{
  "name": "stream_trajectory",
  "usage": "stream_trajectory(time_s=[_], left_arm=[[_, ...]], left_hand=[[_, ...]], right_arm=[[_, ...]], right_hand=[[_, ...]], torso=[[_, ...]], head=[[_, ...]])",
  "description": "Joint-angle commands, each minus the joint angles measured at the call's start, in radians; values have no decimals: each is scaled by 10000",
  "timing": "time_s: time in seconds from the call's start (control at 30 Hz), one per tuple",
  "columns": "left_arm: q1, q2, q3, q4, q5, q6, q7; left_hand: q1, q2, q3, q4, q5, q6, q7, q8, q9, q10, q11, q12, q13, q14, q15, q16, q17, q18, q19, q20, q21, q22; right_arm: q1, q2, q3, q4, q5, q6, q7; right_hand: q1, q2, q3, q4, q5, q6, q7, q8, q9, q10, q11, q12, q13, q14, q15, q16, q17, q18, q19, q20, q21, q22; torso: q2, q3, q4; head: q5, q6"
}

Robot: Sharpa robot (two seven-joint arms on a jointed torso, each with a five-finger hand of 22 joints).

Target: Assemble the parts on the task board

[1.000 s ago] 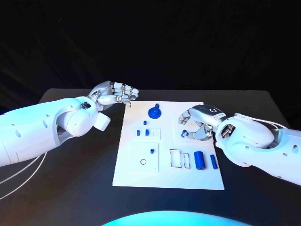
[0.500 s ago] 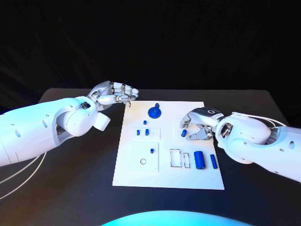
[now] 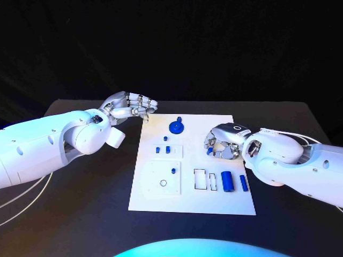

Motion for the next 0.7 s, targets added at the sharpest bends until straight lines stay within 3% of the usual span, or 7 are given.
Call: stream_trajectory(time_s=[0.03, 0.2, 0.27, 0.3, 0.5, 0.7], left_arm=[[4, 0, 8, 7, -13, 126, 32], [4, -5, 8, 2, -13, 130, 24], [4, -5, 8, 1, -13, 133, 19], [4, -4, 8, -1, -13, 135, 16], [4, -1, 8, -7, -14, 140, 1], [4, 3, 8, -19, -16, 136, -8]], left_hand=[[-42, 32, -8, -37, 30, -60, 21, 14, -14, -77, -9, -9, -14, -55, 33, -16, 5, 136, -68, -21, 39, 11], [-42, 32, -8, -37, 30, -60, 21, 14, -14, -77, -9, -9, -14, -55, 33, -16, 5, 136, -68, -21, 39, 11], [-42, 32, -8, -37, 30, -60, 21, 14, -14, -77, -9, -9, -14, -55, 33, -16, 5, 136, -68, -21, 39, 11], [-42, 32, -8, -37, 30, -60, 21, 14, -14, -77, -9, -9, -14, -55, 33, -16, 5, 136, -68, -21, 39, 11], [-43, 45, -7, -40, 33, -61, 20, 23, -16, -83, -10, -2, -16, -58, 33, -13, 8, 138, -74, -18, 40, 13], [-43, 45, -7, -40, 33, -61, 20, 23, -16, -83, -10, -2, -16, -58, 33, -13, 8, 138, -74, -18, 40, 13]], right_arm=[[-47, 32, -9, -7, 28, -229, 165], [-59, 31, -10, -47, 3, -364, 76], [-61, 31, -10, -61, -72, -419, -17], [-62, 32, -10, -69, -121, -446, -74], [-65, 48, -10, -81, -416, -553, -281], [-68, 45, -9, 33, -527, -837, -255]], right_hand=[[-295, -150, 413, -10, -65, 119, -1, 38, -6, 262, -21, -239, 16, 300, -94, 20, 13, -113, 162, -77, 85, 496], [-412, -220, 822, -37, -86, 273, -21, 107, 35, 549, -56, -417, 36, 307, -118, 36, 31, -132, 192, -104, 193, 575], [-392, -121, 1082, -81, -106, 462, -74, 215, 96, 846, -123, -429, 71, 314, -174, 51, 57, -149, 221, -139, 307, 648], [-329, -87, 1330, -144, -417, 560, -101, 279, 142, 1007, -146, -501, 76, 317, -224, 55, 62, -157, 229, -174, 342, 677], [-34, -69, 2354, -797, -622, 835, -116, 540, 377, 1608, -265, -730, 159, 333, -302, 86, 125, -234, 323, -282, 757, 945], [-422, -211, 3030, -1216, -791, 886, -125, 721, 592, 1945, -301, -967, 265, 344, -322, 110, 165, -275, 363, -309, 978, 1105]], torso=[[-3, 5, -2], [-2, 2, -15], [-2, 5, -20], [-6, 6, -20], [-13, 0, -8], [-14, 0, -6]], head=[[1, -15], [7, -27], [2, -25], [-1, -26], [-17, -28], [-21, -12]])
